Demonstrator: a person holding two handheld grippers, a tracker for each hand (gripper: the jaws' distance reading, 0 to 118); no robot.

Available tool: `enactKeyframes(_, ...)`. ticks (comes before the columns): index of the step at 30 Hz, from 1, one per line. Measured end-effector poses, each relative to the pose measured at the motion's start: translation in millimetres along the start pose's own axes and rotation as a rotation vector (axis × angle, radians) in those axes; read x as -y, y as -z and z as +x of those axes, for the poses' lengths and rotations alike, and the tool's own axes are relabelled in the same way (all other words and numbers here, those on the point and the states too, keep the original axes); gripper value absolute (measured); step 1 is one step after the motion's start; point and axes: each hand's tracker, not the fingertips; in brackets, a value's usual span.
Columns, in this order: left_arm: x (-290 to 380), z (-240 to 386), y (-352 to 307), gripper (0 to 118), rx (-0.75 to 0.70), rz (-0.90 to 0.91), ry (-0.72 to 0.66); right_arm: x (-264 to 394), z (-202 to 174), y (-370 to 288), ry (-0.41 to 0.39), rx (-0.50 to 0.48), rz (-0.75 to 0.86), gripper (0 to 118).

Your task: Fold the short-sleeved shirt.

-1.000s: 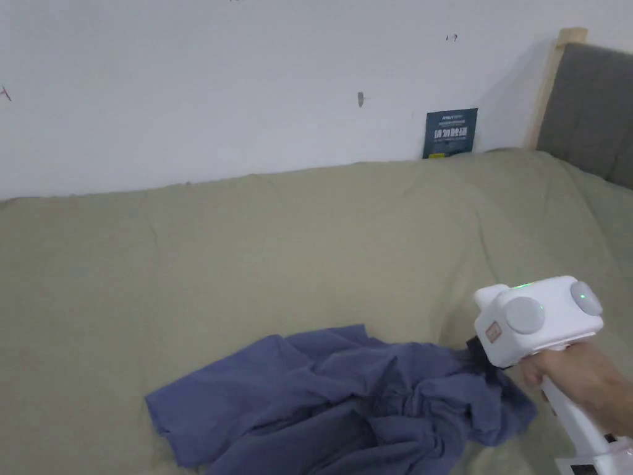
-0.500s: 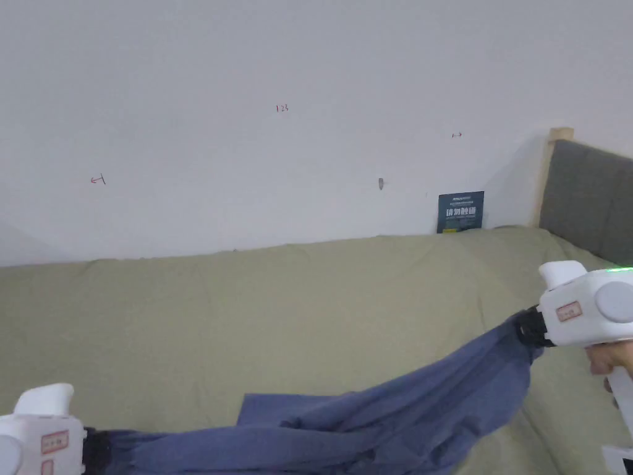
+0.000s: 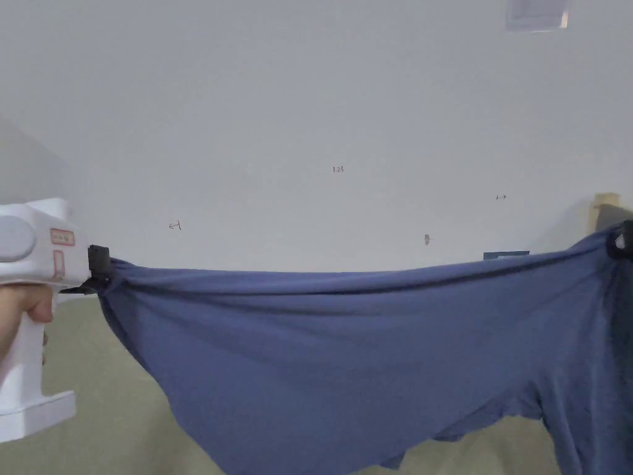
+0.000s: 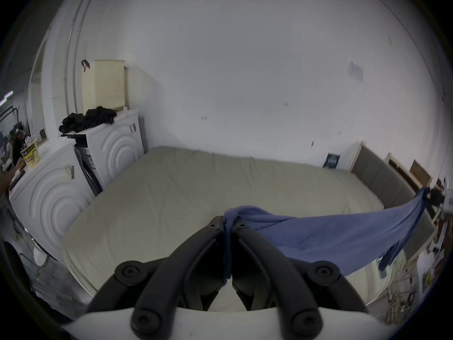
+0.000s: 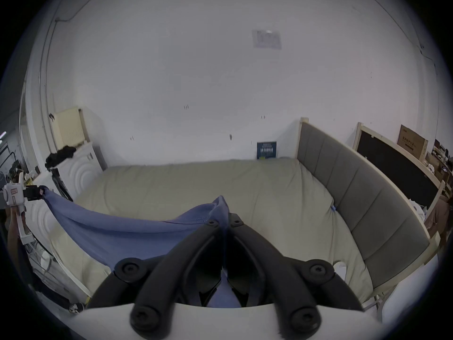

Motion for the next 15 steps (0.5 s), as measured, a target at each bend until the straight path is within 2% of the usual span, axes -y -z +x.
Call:
enactKeyframes(5, -28.6, 16.3, -12.8, 0, -0.072, 0.042, 0.062, -26.9, -14.1, -12.3, -0.037, 0.015, 0.043, 3)
enactKeyframes(7, -38.3, 20.6, -8.3, 0, -0.089, 0.047, 0.043, -36.0, -19.0, -9.4, -0.038, 0.018, 0.055, 3)
enactKeyframes(15, -61.8, 30.8, 30.9, 0, -0.122, 0.035, 0.038, -62.7, -22.4, 33.3, -0.03, 0.049, 0.059, 3)
